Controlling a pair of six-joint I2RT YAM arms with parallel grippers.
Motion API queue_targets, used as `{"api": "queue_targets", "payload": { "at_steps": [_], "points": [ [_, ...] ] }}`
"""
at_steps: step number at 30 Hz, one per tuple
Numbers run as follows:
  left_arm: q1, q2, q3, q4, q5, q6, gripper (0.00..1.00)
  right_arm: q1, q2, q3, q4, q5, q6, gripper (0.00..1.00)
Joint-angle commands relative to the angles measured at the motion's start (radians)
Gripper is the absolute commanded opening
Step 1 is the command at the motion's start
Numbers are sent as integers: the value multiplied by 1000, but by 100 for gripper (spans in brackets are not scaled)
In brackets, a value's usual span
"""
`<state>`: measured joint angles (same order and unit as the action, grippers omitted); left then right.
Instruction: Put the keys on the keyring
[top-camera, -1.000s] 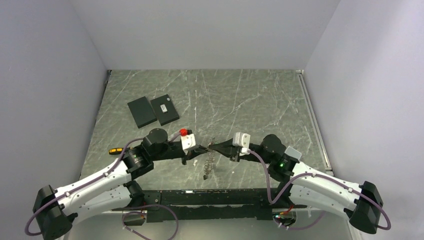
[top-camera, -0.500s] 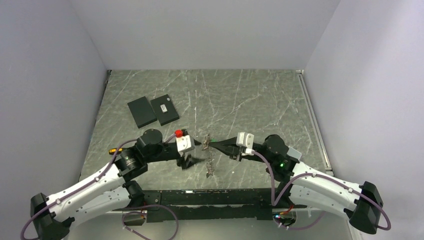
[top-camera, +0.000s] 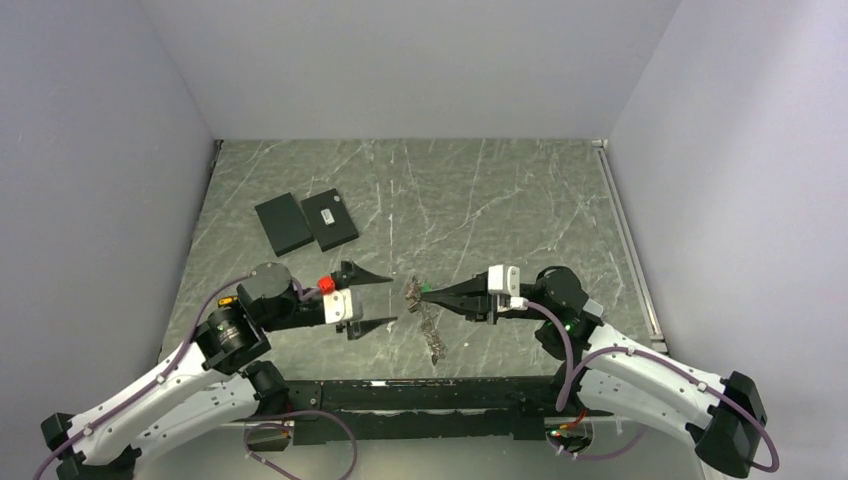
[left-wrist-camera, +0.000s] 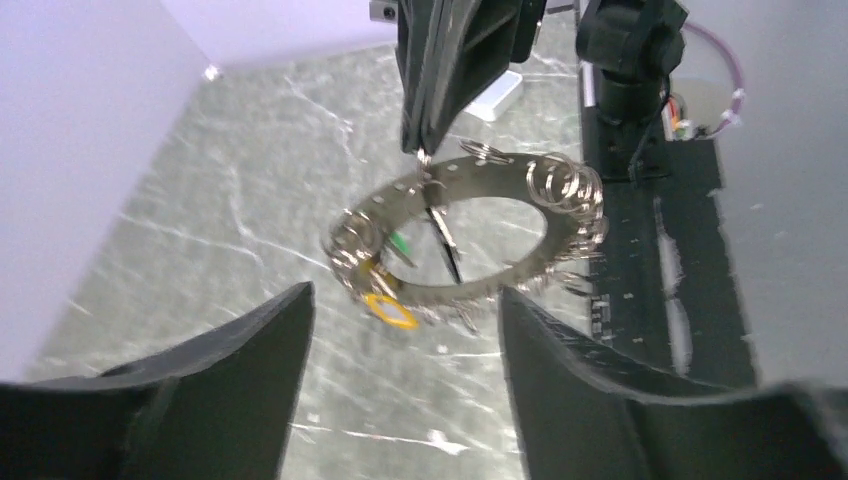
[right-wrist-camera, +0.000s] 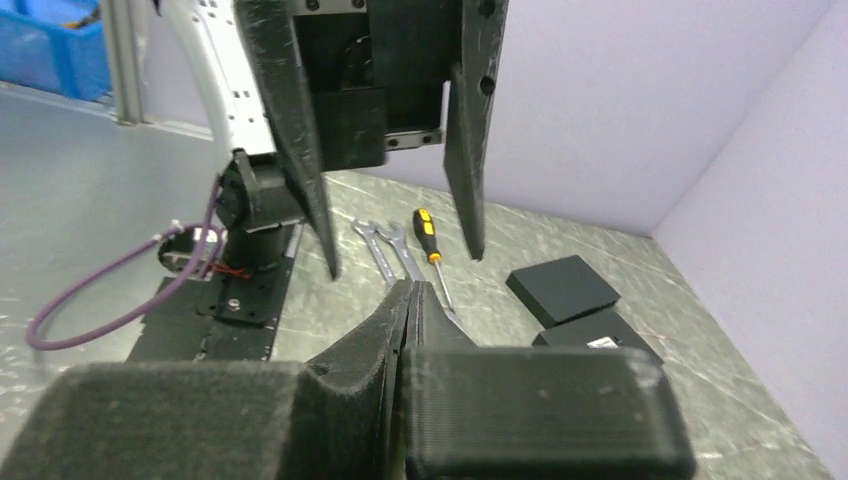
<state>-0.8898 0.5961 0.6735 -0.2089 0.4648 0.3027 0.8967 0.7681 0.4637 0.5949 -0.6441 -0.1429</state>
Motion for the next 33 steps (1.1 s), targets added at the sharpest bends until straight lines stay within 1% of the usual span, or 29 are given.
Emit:
{"api": "queue_targets", "payload": {
  "at_steps": [1,2,3,5,7,10,12,14,16,18,20,24,29,33],
  "points": [
    [-1,57,98,34,82,97,51,-27,-6,50,133,-170,85,0],
    [0,78,121,19,79,101,39,-28,-3,53,132,-174,87,0],
    [0,98,141,5,73,101,29,-28,-3,53,135,-172,89,0],
    [0,132,170,-14,82,103,25,-29,0,55,136,-167,86,0],
    [0,149,177,2,109,99,26,-28,7,63,125,-165,72,0],
    [-1,155,164,57,131,75,31,-28,19,70,107,-155,50,0],
    [-1,164,165,68,149,69,36,-29,22,69,109,-144,40,0],
    [0,179,176,51,186,85,45,-29,24,67,113,-138,33,0],
    [0,192,183,29,220,111,48,-30,31,70,109,-147,27,0],
    [0,195,188,13,242,135,48,-30,38,80,86,-161,15,0],
    [-1,200,197,-9,246,153,46,-30,39,79,84,-169,11,0],
    [0,221,211,-41,214,161,38,-30,40,78,93,-173,15,0],
    [-1,236,175,42,243,120,33,-30,37,75,96,-172,12,0],
    [0,257,159,76,270,101,32,-29,37,73,104,-170,11,0]
  ]
}}
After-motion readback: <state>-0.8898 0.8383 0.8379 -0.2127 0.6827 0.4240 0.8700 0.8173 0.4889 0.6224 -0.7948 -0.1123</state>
